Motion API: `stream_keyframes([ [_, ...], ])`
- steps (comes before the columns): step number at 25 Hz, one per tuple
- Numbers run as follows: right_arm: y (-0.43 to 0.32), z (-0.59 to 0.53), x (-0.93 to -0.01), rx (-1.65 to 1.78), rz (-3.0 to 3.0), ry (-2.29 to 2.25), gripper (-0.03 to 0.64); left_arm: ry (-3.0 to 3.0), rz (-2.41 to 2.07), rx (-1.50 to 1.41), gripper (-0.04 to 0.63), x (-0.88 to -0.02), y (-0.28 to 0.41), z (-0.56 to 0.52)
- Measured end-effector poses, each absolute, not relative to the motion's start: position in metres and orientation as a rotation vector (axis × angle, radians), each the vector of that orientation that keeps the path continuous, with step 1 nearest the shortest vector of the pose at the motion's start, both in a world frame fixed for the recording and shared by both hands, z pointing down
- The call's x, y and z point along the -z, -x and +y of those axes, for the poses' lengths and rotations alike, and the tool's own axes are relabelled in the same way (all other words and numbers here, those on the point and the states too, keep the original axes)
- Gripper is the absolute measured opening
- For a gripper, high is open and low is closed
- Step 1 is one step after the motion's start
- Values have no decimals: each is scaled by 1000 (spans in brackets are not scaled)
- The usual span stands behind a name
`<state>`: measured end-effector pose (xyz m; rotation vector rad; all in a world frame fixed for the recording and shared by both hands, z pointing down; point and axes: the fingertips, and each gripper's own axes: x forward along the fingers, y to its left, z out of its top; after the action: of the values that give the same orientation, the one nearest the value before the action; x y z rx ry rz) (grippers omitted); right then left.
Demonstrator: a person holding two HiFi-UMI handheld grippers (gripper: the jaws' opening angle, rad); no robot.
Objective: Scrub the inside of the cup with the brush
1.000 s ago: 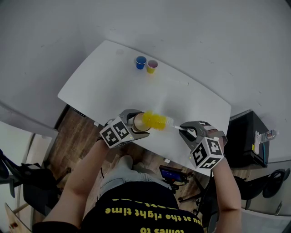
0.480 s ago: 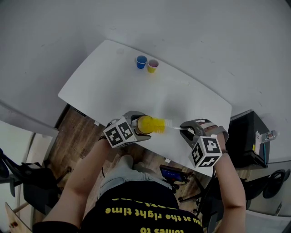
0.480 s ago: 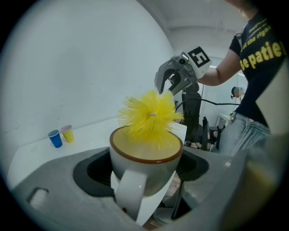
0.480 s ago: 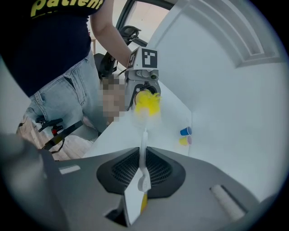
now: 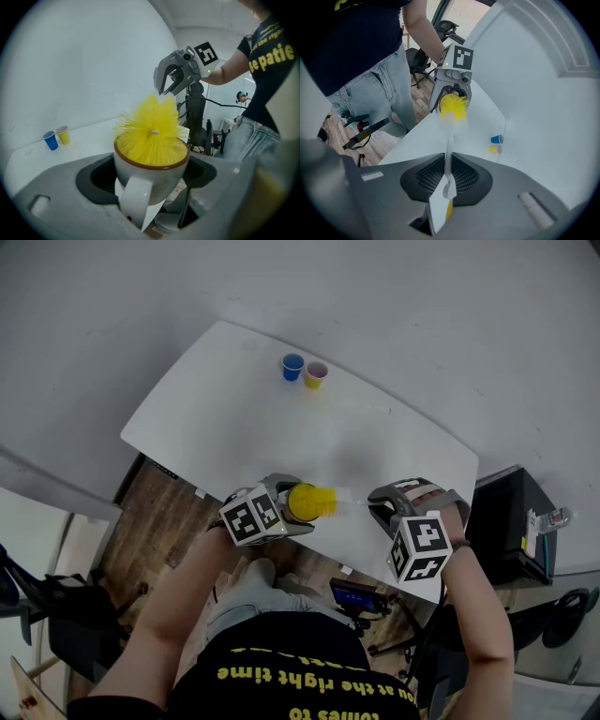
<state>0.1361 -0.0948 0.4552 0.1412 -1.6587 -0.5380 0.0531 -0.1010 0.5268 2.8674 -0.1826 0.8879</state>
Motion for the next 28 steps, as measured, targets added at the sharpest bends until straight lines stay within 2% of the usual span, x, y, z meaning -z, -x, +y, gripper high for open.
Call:
stream_keyframes([
  [28,-120,-114,-457,771,-1367,95,52,-2785,-114,-1003,411,-547,-57,-95],
])
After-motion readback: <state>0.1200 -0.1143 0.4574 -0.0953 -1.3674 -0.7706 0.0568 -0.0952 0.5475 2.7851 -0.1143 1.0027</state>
